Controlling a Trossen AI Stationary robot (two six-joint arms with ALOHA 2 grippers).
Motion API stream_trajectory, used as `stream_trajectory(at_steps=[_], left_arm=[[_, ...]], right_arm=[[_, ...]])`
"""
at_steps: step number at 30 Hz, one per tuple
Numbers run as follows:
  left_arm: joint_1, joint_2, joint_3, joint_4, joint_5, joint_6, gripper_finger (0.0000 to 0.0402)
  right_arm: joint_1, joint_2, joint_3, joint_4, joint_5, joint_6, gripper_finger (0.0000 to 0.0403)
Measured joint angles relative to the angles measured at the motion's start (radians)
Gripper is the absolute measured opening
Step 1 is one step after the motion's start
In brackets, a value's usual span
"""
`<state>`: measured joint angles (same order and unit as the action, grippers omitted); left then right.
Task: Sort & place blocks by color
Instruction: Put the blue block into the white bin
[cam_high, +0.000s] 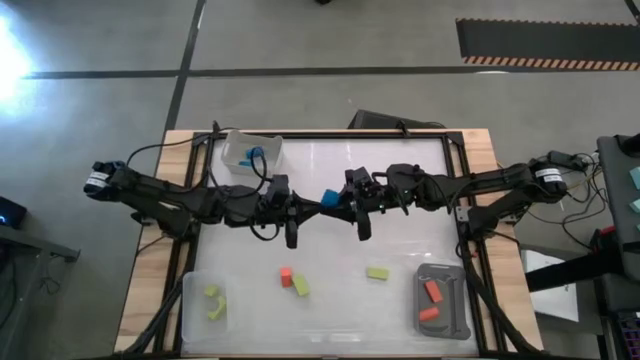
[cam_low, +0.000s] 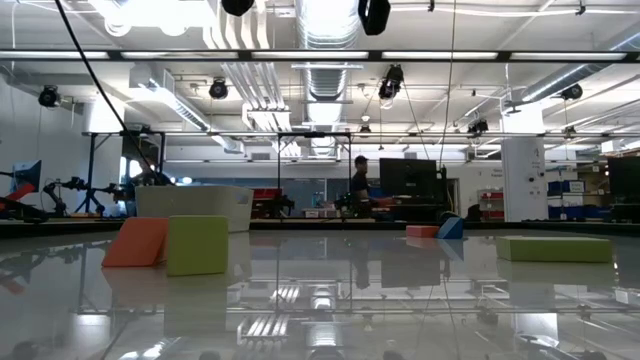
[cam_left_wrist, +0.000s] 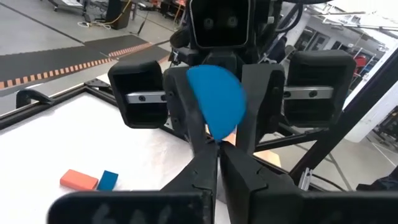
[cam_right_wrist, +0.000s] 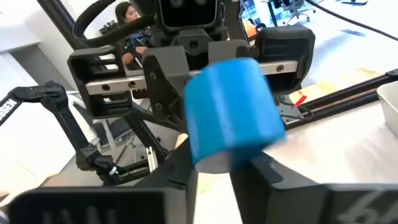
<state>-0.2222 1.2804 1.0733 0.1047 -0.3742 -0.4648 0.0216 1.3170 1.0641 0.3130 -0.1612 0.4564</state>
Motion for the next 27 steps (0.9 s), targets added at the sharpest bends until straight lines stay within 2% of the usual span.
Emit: stream_trajectory(at_steps=[5, 17, 19, 22, 27], left_arm=[[-0.001, -0.002, 0.0, -0.004, 0.001, 0.0, 0.0003], [-0.001, -0.004, 0.0, -0.019, 0.008, 0.001, 0.0001], [0.0, -0.015, 0.0, -0.052, 0.013, -0.003, 0.0001], [0.0, -0.061, -0.002, -0.258, 0.007, -0.096, 0.0001], [0.025, -0.069, -0.004, -0.747, 0.007, -0.344, 0.0001]], right_arm=[[0.0, 0.0, 0.0, 0.003, -0.003, -0.02, 0.002], [-0.001, -0.013, 0.003, -0.035, -0.003, -0.027, 0.0017], [-0.006, -0.026, 0.025, -0.129, 0.002, 0.021, 0.0015], [-0.011, -0.057, 0.096, -0.428, 0.012, 0.063, 0.0009], [-0.006, -0.06, 0.263, -0.938, 0.1, 0.066, 0.0006]])
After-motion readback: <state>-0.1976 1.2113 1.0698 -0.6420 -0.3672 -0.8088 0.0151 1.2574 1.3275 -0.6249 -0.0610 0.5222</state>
